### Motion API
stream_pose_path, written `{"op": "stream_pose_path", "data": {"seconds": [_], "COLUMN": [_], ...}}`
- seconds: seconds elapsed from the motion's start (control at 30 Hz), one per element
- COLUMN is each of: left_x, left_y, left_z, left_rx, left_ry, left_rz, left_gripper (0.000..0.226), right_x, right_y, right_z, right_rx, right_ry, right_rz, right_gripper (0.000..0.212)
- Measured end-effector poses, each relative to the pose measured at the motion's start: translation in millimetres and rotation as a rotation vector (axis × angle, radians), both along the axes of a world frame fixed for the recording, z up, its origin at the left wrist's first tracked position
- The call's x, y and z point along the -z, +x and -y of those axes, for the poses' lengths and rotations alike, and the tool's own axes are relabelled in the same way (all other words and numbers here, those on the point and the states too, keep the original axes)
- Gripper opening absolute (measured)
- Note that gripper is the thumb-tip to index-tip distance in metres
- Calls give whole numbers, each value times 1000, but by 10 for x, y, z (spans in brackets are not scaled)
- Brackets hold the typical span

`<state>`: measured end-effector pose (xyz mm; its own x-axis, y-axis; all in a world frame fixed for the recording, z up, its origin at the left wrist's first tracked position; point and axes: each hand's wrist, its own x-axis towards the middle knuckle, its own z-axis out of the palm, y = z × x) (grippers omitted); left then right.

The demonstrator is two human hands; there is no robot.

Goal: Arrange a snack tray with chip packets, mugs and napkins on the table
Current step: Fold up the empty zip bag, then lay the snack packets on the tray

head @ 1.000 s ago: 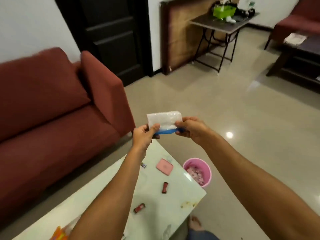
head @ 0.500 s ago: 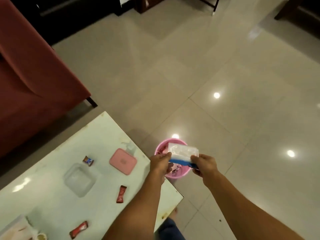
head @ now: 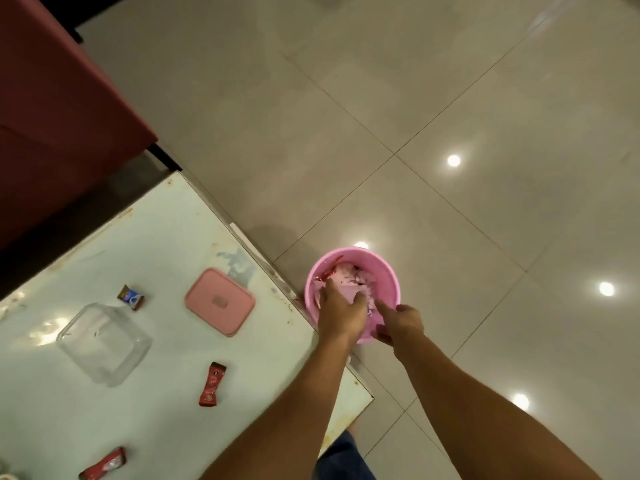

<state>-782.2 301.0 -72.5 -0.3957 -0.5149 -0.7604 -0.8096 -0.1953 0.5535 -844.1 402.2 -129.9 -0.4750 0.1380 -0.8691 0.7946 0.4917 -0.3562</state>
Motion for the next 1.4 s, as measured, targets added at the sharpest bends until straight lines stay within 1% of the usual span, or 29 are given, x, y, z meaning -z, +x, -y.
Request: {"op": "stream_pose_path", "data": {"seconds": [0.07,0.1,0.17,0.2,0.23,0.3,0.33,0.43,0.5,0.57,0.6,0.7,0.73,0.8,0.83,0.9,0.97,1.07,1.1,1.13,1.2,1.27,1.33,1.4], "left_x": [-180,-281,-526,-641,-744,-965,-1088,-1475,-1736,-1993,-2103,-2367,-2437,-2530,-2552,-2538,-2440,-2138,-2034,-1909,-1652,-1433,-1237,-1062], "left_y": [70,117,309,428,545,773,954,1653,2360,3206,3571,4866,5262,5955,6286,6806,7122,7306,7305,7279,7199,7127,7087,7075], "left_z": [-65,-117,-151,-113,-30,221,417,1078,1537,1914,2062,2384,2458,2547,2566,2550,2456,2243,2154,2074,1939,1849,1789,1731], "left_rx": [18,18,-31,-63,-100,-186,-238,-337,-400,-461,-477,-559,-584,-628,-642,-655,-631,-520,-489,-463,-429,-429,-449,-449], "left_ry": [-56,-99,-162,-199,-255,-375,-428,-564,-660,-742,-771,-784,-782,-771,-756,-705,-646,-533,-494,-458,-404,-371,-371,-419], "left_rz": [-104,-177,-296,-319,-326,-332,-338,-331,-301,-255,-232,-98,-59,13,56,135,214,248,232,210,164,128,98,112], "left_gripper": [64,60,51,47,43,36,35,31,30,29,29,30,30,30,30,29,27,22,19,17,15,15,19,27], "right_x": [-49,-107,-306,-451,-621,-1006,-1220,-1821,-2193,-2512,-2642,-2972,-3034,-3077,-3052,-2930,-2741,-2441,-2341,-2220,-2000,-1814,-1650,-1523], "right_y": [87,145,313,426,550,825,1018,1734,2370,3085,3389,4459,4766,5267,5490,5803,5962,6110,6137,6164,6235,6310,6415,6515], "right_z": [-72,-123,-145,-104,-16,267,500,1306,1849,2305,2485,2883,2972,3106,3151,3177,3089,2884,2814,2758,2690,2675,2697,2746], "right_rx": [3,-20,-164,-234,-287,-363,-426,-613,-739,-880,-940,-1081,-1111,-1176,-1198,-1198,-1162,-1125,-1125,-1127,-1130,-1121,-1106,-1119], "right_ry": [49,99,246,285,277,183,115,-179,-398,-569,-618,-684,-679,-604,-539,-388,-269,-155,-120,-86,-35,-13,-28,-55], "right_rz": [-29,-83,-298,-445,-594,-810,-874,-965,-988,-940,-911,-777,-744,-692,-646,-490,-336,-239,-212,-189,-160,-143,-130,-159], "right_gripper": [44,40,29,27,27,31,31,24,23,24,24,25,25,24,24,27,27,12,14,25,52,70,78,74]}}
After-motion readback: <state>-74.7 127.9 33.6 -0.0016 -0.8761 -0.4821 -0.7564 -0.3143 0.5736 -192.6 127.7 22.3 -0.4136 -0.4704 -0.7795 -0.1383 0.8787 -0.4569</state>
